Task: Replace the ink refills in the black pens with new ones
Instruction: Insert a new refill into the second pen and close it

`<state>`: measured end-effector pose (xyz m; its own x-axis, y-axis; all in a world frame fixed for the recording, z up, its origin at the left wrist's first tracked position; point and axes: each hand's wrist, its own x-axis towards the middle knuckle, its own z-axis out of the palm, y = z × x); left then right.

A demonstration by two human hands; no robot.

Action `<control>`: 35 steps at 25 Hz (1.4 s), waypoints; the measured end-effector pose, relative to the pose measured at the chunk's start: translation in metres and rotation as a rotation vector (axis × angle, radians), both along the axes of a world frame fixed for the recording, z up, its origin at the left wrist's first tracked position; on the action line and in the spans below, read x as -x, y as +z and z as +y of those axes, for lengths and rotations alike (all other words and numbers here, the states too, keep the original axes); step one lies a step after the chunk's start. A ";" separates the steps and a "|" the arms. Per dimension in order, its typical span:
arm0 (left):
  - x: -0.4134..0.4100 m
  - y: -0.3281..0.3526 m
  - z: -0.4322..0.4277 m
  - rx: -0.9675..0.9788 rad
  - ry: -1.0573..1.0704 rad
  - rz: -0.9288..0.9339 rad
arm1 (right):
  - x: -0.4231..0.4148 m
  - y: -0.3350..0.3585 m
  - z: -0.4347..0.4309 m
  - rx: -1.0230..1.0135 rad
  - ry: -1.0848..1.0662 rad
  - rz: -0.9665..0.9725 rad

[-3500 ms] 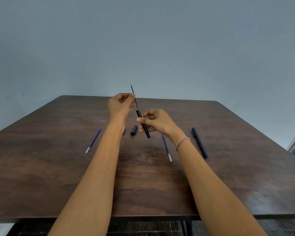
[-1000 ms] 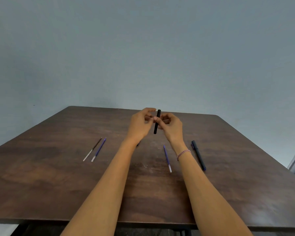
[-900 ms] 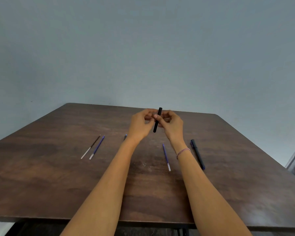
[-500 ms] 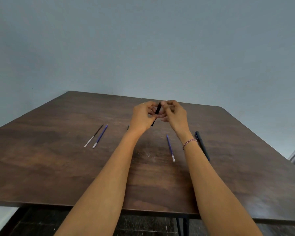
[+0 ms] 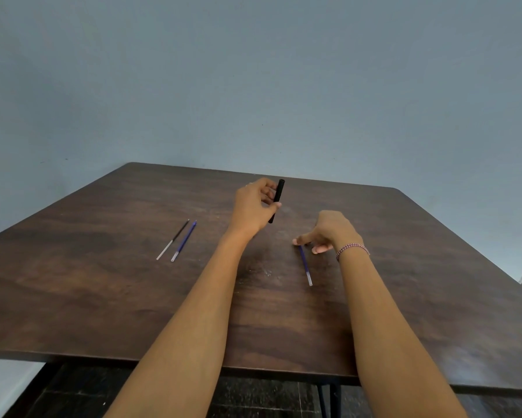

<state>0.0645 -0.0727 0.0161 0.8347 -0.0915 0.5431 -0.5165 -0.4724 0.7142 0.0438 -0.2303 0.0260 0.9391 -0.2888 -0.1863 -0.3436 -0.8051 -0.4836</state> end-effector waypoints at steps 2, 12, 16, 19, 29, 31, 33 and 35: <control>0.000 0.001 0.002 0.001 0.005 0.000 | 0.001 0.001 0.000 0.004 0.004 0.022; -0.001 0.001 0.003 0.005 0.015 0.016 | 0.009 0.004 0.005 0.074 0.032 -0.023; 0.000 0.001 0.004 0.013 0.019 0.025 | 0.009 0.003 0.001 0.063 0.034 -0.102; 0.000 0.002 0.005 0.000 0.014 0.030 | 0.006 0.003 -0.005 -0.100 0.035 -0.224; 0.000 0.000 0.006 0.007 -0.016 0.033 | 0.021 0.027 0.008 -0.688 -0.032 -1.133; -0.001 -0.001 0.006 0.003 -0.020 0.030 | 0.024 0.029 0.010 -0.774 -0.049 -1.200; -0.001 -0.002 0.006 -0.002 -0.022 0.024 | 0.025 0.030 0.011 -0.806 -0.060 -1.251; -0.002 -0.002 0.005 -0.006 -0.017 0.019 | 0.026 0.031 0.012 -0.813 -0.073 -1.301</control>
<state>0.0663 -0.0674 0.0138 0.8432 -0.1091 0.5264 -0.5108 -0.4677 0.7213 0.0174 -0.2185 0.0571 0.5607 -0.5697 0.6009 0.6261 -0.1831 -0.7579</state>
